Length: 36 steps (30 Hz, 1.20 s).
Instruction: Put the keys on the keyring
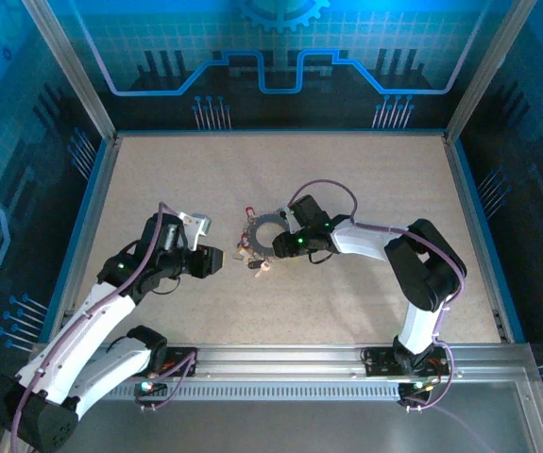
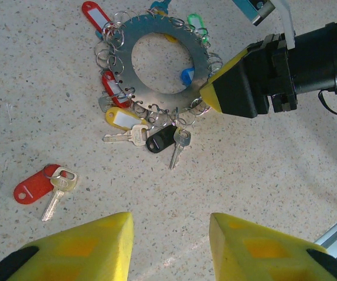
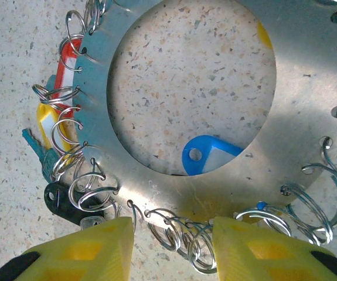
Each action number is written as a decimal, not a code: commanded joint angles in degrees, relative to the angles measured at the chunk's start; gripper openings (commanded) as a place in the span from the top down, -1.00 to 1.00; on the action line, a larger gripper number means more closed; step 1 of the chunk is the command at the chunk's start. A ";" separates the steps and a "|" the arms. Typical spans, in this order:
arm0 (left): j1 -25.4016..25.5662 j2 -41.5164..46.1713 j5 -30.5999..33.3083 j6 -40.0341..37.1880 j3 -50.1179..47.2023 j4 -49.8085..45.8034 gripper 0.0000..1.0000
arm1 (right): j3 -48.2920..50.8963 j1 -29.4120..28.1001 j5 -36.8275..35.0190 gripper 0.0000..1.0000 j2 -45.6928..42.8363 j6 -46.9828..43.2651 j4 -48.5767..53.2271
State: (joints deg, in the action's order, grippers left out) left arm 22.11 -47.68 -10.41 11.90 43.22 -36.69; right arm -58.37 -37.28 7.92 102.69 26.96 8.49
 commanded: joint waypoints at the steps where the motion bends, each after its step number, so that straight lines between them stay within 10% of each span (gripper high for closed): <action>1: -0.31 -0.13 -1.57 0.32 -0.77 0.83 0.19 | -0.87 0.28 -1.66 0.16 -1.35 -1.15 2.79; 14: -0.31 -0.13 -1.44 0.24 -0.67 0.65 0.19 | 0.60 -0.49 -6.38 0.21 -7.64 -29.13 12.23; 19: -0.31 -0.02 -1.27 0.31 -0.60 0.64 0.20 | 1.04 -1.04 2.51 0.09 -10.54 -45.49 9.44; 26: -0.40 0.15 -1.83 1.28 -0.83 1.78 0.18 | 6.38 -2.43 -11.98 0.04 -11.16 -68.80 5.57; 36: -0.40 -0.84 1.26 2.87 -0.29 -0.64 0.17 | 8.57 -2.23 -7.51 0.00 -5.33 -70.60 -2.36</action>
State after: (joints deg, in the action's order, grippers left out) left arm 22.11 -48.66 -9.74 13.61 43.22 -36.14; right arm -49.39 -38.63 0.34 94.37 -40.23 8.86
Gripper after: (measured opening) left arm 0.415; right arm 0.496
